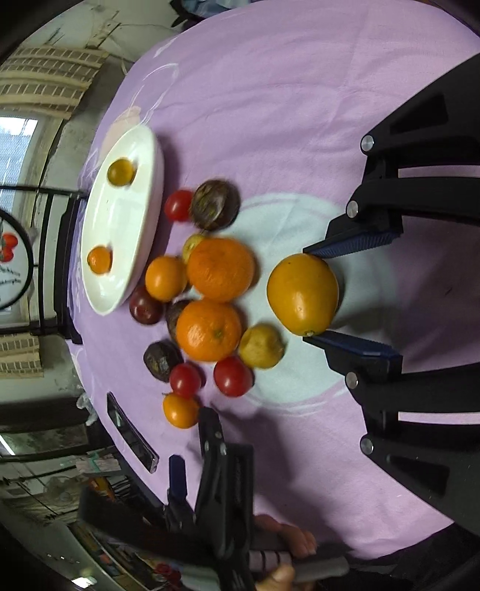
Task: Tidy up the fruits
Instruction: 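Grasp an orange with the left tool while the right tool grasps a yellow kumquat, place both on plate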
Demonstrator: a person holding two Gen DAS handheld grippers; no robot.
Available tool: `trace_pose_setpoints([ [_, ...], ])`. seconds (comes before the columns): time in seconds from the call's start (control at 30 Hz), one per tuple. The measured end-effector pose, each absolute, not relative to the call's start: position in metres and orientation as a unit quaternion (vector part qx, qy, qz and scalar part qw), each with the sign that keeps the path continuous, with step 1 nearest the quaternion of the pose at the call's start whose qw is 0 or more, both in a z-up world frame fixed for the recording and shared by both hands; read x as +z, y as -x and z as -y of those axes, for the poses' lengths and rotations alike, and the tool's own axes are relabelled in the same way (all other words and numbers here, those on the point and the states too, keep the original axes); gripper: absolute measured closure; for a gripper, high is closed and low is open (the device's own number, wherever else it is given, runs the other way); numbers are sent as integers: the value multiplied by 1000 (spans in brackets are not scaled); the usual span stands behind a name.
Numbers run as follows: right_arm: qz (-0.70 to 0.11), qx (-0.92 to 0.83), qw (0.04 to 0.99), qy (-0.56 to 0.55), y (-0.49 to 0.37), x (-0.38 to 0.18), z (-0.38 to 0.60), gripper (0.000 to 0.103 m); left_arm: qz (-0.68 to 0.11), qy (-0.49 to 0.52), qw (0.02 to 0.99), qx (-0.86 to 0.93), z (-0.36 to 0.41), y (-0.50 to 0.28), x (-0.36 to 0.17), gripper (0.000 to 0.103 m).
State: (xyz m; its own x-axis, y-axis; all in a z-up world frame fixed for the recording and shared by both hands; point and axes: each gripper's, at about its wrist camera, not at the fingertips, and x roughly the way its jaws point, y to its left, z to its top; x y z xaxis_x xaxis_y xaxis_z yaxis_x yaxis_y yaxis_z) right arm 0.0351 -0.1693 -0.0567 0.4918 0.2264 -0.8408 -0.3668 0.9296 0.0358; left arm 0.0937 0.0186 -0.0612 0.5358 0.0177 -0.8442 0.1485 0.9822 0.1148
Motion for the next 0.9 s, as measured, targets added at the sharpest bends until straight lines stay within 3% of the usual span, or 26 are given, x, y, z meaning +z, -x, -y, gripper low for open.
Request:
trace_pose_setpoints([
  [0.23,-474,165,864,35,-26,-51,203,62,-482,-76,871,-61,-13,-112,-65,24],
  [0.3,-470,165,866,33,-23,-48,206,62,-481,-77,871,-62,-11,-115,-64,34],
  [0.37,-466,166,868,33,-20,-45,207,62,-482,-67,869,-89,-10,-116,-62,62],
  [0.4,-465,167,869,34,-20,-44,207,62,-481,-69,869,-97,-8,-115,-60,69],
  [0.6,-458,168,873,33,-16,-35,208,62,-476,-76,870,-105,-4,-102,-49,69],
  [0.9,-398,167,902,31,-40,28,228,62,-391,-40,905,-161,17,-106,56,69],
])
